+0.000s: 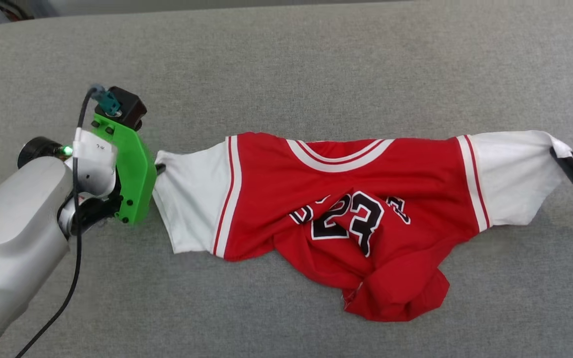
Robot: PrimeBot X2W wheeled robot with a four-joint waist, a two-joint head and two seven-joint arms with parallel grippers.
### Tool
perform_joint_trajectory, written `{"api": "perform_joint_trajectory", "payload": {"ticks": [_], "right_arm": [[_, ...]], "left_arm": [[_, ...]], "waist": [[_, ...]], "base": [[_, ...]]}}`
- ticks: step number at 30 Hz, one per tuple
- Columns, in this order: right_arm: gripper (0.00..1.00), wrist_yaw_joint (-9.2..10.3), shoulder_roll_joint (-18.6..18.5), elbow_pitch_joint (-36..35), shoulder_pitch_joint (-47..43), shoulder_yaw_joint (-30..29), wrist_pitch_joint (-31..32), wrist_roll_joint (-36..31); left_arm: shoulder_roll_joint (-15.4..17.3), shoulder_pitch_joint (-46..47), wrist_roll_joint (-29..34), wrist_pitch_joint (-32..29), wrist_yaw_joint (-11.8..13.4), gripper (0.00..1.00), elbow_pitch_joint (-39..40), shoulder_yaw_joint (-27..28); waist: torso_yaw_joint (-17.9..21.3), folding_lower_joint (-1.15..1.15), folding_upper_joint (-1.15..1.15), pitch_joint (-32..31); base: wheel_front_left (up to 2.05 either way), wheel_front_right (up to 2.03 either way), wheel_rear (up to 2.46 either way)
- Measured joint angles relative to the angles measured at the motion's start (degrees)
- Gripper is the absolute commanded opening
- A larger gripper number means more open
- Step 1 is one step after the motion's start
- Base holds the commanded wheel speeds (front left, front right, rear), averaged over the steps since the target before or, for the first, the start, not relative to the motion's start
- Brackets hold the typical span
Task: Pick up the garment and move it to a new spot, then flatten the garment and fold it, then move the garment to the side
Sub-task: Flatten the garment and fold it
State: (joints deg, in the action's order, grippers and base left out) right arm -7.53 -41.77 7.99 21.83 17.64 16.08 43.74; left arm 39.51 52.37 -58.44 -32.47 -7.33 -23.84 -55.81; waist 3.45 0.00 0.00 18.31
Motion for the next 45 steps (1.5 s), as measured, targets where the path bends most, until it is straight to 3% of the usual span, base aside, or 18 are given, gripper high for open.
{"api": "perform_joint_trajectory", "payload": {"ticks": [5, 10, 14, 16, 22, 31, 37, 45], "right_arm": [[0.00, 0.00, -0.5, -0.2, 0.1, -2.0, -4.0, -0.2], [0.00, 0.00, -1.6, -2.3, 0.1, -4.9, -5.9, -0.2], [0.00, 0.00, -2.7, -4.5, 0.5, -7.6, -6.8, -0.7], [0.00, 0.00, -3.5, -6.8, 2.0, -9.9, -7.1, -1.8], [0.00, 0.00, -4.2, -9.4, 6.6, -11.4, -6.7, -2.9], [0.00, 0.00, -4.4, -8.0, 20.1, -9.1, -4.5, -3.0], [0.00, 0.00, -3.6, -1.5, 35.6, -2.7, -3.2, -5.2], [0.00, 0.00, -1.5, 9.4, 55.6, 3.6, -5.7, -7.1]], "left_arm": [[2.7, 0.9, 2.1, 11.1, 0.0, 0.00, 2.9, 0.7], [4.5, 2.4, 4.3, 18.5, 0.2, 0.00, 6.6, 2.8], [5.5, 3.9, 6.7, 20.8, 1.5, 0.00, 11.2, 4.0], [5.8, 6.0, 7.7, 22.4, 3.7, 0.00, 16.2, 5.7], [5.7, 10.7, 10.4, 23.4, 6.0, 0.00, 20.7, 8.0], [0.4, 21.4, 12.6, 23.1, 6.0, 0.00, 17.2, 9.3], [-3.5, 31.9, 14.6, 23.4, 3.5, 0.00, 9.0, 9.9], [-8.1, 46.2, 18.3, 28.3, 2.4, 0.00, -2.8, 11.6]], "waist": [[-0.9, 0.00, 0.00, -3.3], [-1.8, 0.00, 0.00, -6.4], [-2.5, 0.00, 0.00, -8.8], [-3.2, 0.00, 0.00, -10.6], [-3.7, 0.00, 0.00, -11.3], [-3.6, 0.00, 0.00, -7.8], [-3.2, 0.00, 0.00, -2.9], [-2.6, -0.01, 0.00, 4.2]], "base": [[0.00, 0.00, 0.00], [0.00, 0.00, 0.00], [0.00, 0.00, 0.00], [0.00, 0.00, 0.00], [0.00, 0.00, 0.00], [0.00, 0.00, 0.00], [0.00, 0.00, 0.00], [0.00, 0.00, 0.00]]}}
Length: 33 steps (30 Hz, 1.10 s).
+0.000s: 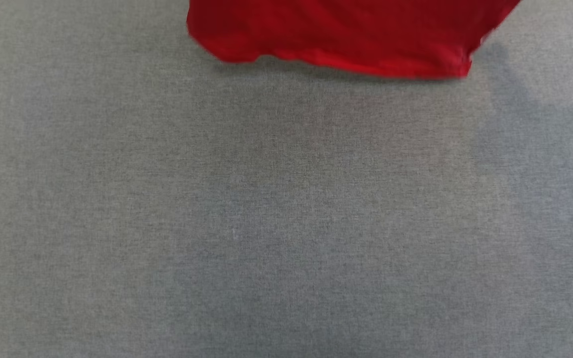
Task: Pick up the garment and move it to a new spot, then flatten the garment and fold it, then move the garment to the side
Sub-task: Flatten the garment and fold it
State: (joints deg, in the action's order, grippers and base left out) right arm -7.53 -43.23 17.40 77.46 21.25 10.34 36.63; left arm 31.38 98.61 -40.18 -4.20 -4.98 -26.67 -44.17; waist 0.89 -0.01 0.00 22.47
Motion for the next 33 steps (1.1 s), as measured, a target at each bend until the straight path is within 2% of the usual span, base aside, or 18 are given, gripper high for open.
{"api": "perform_joint_trajectory", "payload": {"ticks": [9, 15, 21, 26, 33], "right_arm": [[0.00, 0.00, 2.2, 11.6, 18.2, 6.5, -5.8, -2.1], [0.00, 0.00, 3.4, 17.4, 23.9, 11.5, -9.3, -1.4], [0.00, 0.00, 5.2, 22.0, 22.5, 16.7, -13.4, 2.0], [0.00, 0.00, 7.1, 24.4, 15.0, 20.3, -17.4, 4.9], [0.00, 0.00, 7.9, 24.5, 4.5, 25.2, -21.8, 8.9]], "left_arm": [[-2.8, 12.9, 2.4, 6.5, -1.7, 0.00, -11.6, 0.8], [-3.0, 15.1, 1.7, 8.9, -2.2, 0.00, -16.5, -0.1], [-2.9, 11.9, -0.9, 11.3, -2.3, 0.00, -19.3, -2.8], [-2.6, 3.2, -4.6, 14.2, -2.4, 0.00, -20.0, -5.1], [-0.4, -8.8, -6.4, 17.4, -2.4, 0.00, -18.9, -6.9]], "waist": [[0.1, 0.00, 0.00, 5.9], [0.0, 0.00, 0.00, 8.3], [0.0, -0.01, 0.00, 10.2], [0.0, -0.01, 0.00, 9.2], [0.0, 0.00, 0.00, 5.4]], "base": [[0.00, 0.00, 0.00], [0.00, 0.00, 0.00], [0.00, 0.00, 0.00], [0.00, 0.00, 0.00], [0.00, 0.00, 0.00]]}}
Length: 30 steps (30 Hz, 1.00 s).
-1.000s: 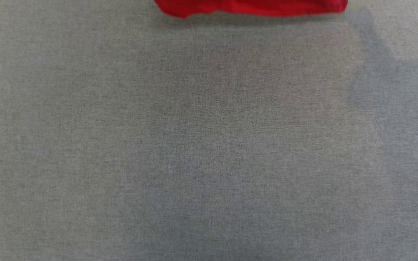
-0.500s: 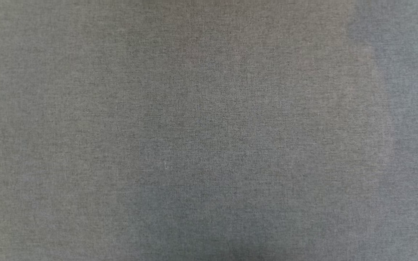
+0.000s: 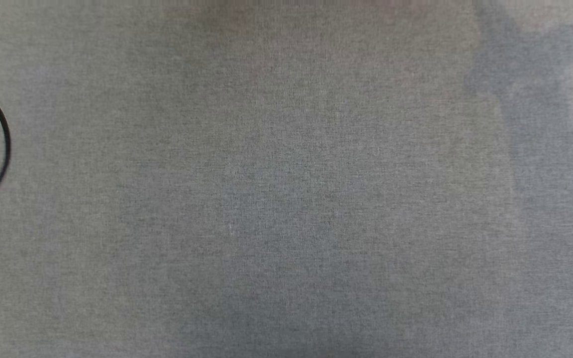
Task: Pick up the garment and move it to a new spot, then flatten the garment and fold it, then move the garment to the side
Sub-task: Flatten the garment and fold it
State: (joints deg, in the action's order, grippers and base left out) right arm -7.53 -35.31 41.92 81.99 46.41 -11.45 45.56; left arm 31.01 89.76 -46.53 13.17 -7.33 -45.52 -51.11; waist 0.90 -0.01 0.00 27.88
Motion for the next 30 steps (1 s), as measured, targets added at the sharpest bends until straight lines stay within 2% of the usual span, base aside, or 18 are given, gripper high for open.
{"api": "perform_joint_trajectory", "payload": {"ticks": [6, 16, 22, 25, 30], "right_arm": [[0.00, 0.00, -0.8, -2.8, -11.6, 3.8, -2.1, 3.4], [0.00, 0.00, -4.5, -9.9, -34.2, 7.3, -2.9, 6.7], [0.00, 0.00, -6.4, -11.4, -46.8, 6.4, -3.0, 6.4], [0.00, 0.00, -6.6, -11.8, -52.3, 4.0, -3.0, 6.0], [0.00, 0.00, -6.5, -12.0, -62.3, -1.3, -3.0, 6.1]], "left_arm": [[1.4, -15.0, -2.5, 1.0, 0.9, 0.00, 4.5, -0.2], [4.5, -44.8, -5.9, 1.5, 8.0, 0.00, 18.8, 1.1], [5.8, -58.9, -6.8, 1.5, 11.2, 0.00, 24.3, 2.0], [6.1, -64.9, -7.0, 1.5, 12.0, 0.00, 25.4, 1.9], [4.9, -73.1, -8.7, 1.5, 13.2, 0.00, 24.7, 3.1]], "waist": [[-0.2, 0.01, 0.00, -4.5], [-0.8, 0.01, 0.00, -12.8], [-1.3, 0.01, 0.00, -17.1], [-1.4, 0.01, 0.00, -19.0], [-1.5, 0.01, 0.00, -21.6]], "base": [[0.00, 0.00, 0.00], [0.00, 0.00, 0.00], [0.00, 0.00, 0.00], [0.00, 0.00, 0.00], [0.00, 0.00, 0.00]]}}
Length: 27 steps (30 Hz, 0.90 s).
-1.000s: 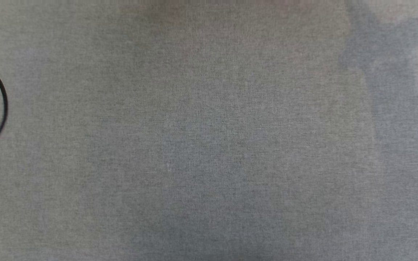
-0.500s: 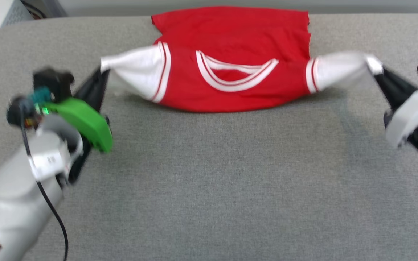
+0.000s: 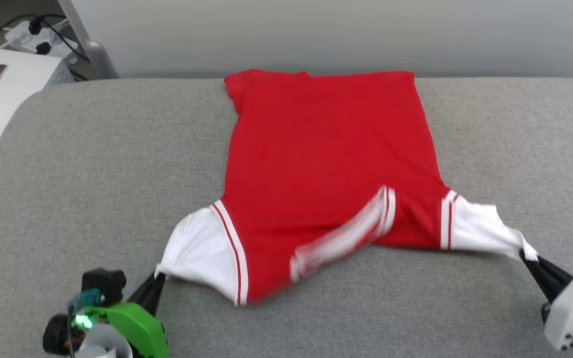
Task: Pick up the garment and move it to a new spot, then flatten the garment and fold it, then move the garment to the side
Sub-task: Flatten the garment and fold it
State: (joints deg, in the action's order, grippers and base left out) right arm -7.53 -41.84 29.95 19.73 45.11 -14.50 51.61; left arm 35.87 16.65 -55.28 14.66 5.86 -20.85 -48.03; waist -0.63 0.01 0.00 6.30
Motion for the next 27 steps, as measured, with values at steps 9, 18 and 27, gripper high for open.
{"api": "perform_joint_trajectory", "payload": {"ticks": [9, 18, 27], "right_arm": [[0.00, -0.01, 1.5, -0.8, -14.4, -10.1, -0.2, -2.9], [0.00, -0.02, 4.2, -3.6, -26.0, -17.5, 2.0, -4.3], [1.00, -0.01, 3.7, -9.6, -26.3, -24.4, 6.3, -7.7]], "left_arm": [[-2.9, -9.8, 0.9, 0.0, 0.8, 0.00, -0.5, 6.0], [-5.0, -17.0, 4.3, 0.0, 1.0, 0.00, 0.7, 11.0], [-7.4, -17.0, 10.2, 0.0, 1.3, 0.00, 3.4, 13.8]], "waist": [[-0.1, 0.00, 0.00, -3.0], [-0.7, 0.00, 0.00, -3.9], [-0.7, 0.00, 0.00, -3.2]], "base": [[0.00, 0.00, 0.00], [0.00, 0.00, 0.00], [0.00, 0.00, 0.00]]}}
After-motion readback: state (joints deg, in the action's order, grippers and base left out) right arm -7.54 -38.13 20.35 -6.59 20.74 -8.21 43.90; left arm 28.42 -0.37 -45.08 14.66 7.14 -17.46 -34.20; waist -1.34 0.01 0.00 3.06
